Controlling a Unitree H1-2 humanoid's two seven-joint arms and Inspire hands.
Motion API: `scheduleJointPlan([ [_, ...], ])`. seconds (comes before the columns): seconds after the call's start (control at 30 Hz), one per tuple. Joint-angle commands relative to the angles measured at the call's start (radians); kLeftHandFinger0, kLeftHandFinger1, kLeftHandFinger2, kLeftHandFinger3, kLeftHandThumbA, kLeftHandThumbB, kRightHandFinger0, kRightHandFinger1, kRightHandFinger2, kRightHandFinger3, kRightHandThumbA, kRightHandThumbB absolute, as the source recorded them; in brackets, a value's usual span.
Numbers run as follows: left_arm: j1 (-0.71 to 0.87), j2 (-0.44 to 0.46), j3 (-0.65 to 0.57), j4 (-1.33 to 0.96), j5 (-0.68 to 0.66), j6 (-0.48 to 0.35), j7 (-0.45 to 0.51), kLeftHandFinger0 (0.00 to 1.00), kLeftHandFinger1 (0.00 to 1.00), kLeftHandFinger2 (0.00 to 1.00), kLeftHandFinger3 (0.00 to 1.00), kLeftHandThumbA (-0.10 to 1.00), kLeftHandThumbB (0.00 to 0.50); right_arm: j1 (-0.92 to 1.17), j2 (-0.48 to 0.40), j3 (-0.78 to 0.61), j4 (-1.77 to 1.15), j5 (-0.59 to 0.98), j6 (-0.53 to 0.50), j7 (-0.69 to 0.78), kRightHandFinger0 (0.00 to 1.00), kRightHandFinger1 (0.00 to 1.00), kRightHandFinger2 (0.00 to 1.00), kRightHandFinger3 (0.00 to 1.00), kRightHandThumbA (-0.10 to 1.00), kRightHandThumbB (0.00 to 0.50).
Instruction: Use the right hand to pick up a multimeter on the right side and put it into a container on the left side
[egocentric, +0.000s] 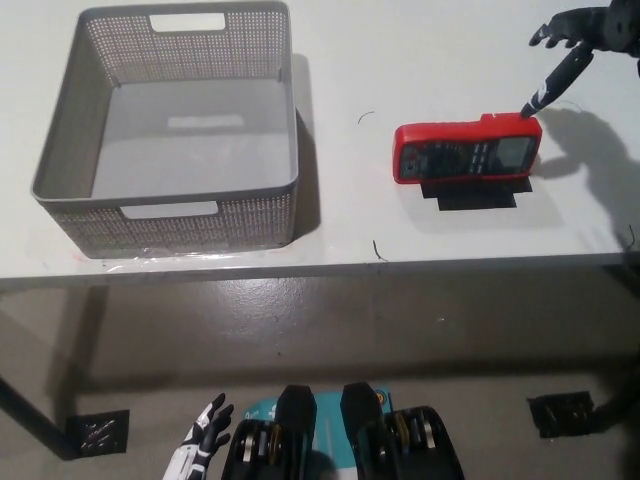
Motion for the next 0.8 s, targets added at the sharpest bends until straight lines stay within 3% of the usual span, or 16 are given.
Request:
scheduleJointPlan([
  [0.0,-0.003,0.011,-0.009,-0.029,-0.007,-0.039,-0.017,1.0,1.0,1.0,1.0,1.0,0.306,-0.088,0.002,-0.022,0.008,-0.033,-0.048,-0.041,1.0,1.0,1.0,1.0,0.95,0.477],
  [0.3,-0.008,0.013,-0.013,-0.031,-0.007,-0.037,-0.015,1.0,1.0,1.0,1.0,1.0,0.31,-0.08,0.021,-0.043,0.012,-0.04,-0.04,-0.055,1.0,1.0,1.0,1.0,0.96,0.5],
  [0.53,-0.011,0.01,-0.017,-0.025,0.0,-0.046,-0.01,1.0,1.0,1.0,1.0,1.0,0.3,-0.093,0.07,-0.031,0.077,-0.065,-0.038,-0.069,1.0,1.0,1.0,1.0,1.0,0.5],
  [0.77,-0.015,0.007,-0.023,-0.009,-0.001,-0.054,-0.011,1.0,1.0,1.0,1.0,1.0,0.303,-0.093,0.114,-0.049,0.143,-0.056,-0.06,-0.11,1.0,1.0,1.0,1.0,0.98,0.492],
])
